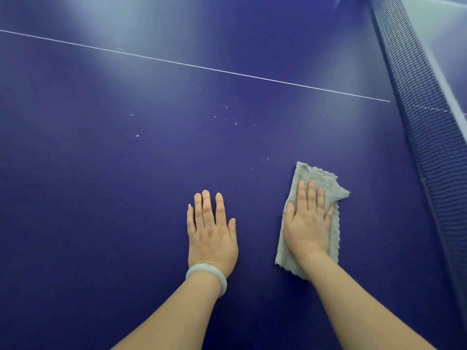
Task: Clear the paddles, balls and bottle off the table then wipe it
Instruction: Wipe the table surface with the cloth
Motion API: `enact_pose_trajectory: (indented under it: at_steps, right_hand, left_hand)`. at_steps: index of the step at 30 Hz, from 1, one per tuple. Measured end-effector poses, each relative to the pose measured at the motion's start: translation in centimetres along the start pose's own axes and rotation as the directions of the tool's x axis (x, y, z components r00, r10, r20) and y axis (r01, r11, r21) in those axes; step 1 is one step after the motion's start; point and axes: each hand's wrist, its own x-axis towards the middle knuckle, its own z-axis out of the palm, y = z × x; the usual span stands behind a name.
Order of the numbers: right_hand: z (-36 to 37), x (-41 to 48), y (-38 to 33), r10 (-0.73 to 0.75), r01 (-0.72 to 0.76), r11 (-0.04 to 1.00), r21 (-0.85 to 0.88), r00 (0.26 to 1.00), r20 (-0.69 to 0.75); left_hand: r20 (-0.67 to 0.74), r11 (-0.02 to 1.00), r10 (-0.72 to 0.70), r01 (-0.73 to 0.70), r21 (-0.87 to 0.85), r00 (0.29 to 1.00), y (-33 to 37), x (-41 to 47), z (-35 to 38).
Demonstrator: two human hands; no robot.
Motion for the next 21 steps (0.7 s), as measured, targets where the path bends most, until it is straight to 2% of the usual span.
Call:
enact_pose_trajectory:
  at_steps: [3,7,10,12,15,18,21]
  right_hand:
    - [-0.4,-1.4,6.6,0.177,-0.176,0.983,0.056,0.984,-0.017]
    - [-0.9,-3.3,10.6,0.254,-0.252,0.964,0.083,0.967,-0.018]
    - [-1.3,-3.2,10.3,0.261,-0.259,0.963,0.072,0.965,-0.016]
    - [-1.2,-3.2,10.1,0.263,-0.262,0.964,0.052,0.965,-0.011]
    - [-1.2,-3.0,10.4,0.264,-0.263,0.964,0.030,0.964,-0.014]
    - [-1.3,-2.5,11.1,0.211,-0.210,0.975,0.065,0.977,-0.011]
    - [-1.3,-1.9,12.8,0.074,-0.075,0.995,0.059,0.997,0.017]
  left_hand:
    - [-0.014,1.000,-0.001,0.001,0.019,1.000,0.1,-0.2,0.0]
    - [-0.007,0.999,-0.010,0.010,0.041,1.000,0.3,-0.3,-0.2]
    - [0.008,0.998,-0.024,0.024,0.056,1.000,0.5,-0.5,-0.7]
    - [-0.046,1.000,-0.011,0.011,0.000,0.999,1.5,-0.5,-1.0]
    - [-0.140,0.979,0.175,-0.187,-0.079,0.975,6.2,-0.6,-0.8]
    - [-0.085,0.928,0.346,-0.354,-0.112,0.934,12.9,0.2,-0.3]
    - [0.032,0.949,0.313,-0.312,-0.048,0.949,16.3,2.3,0.8]
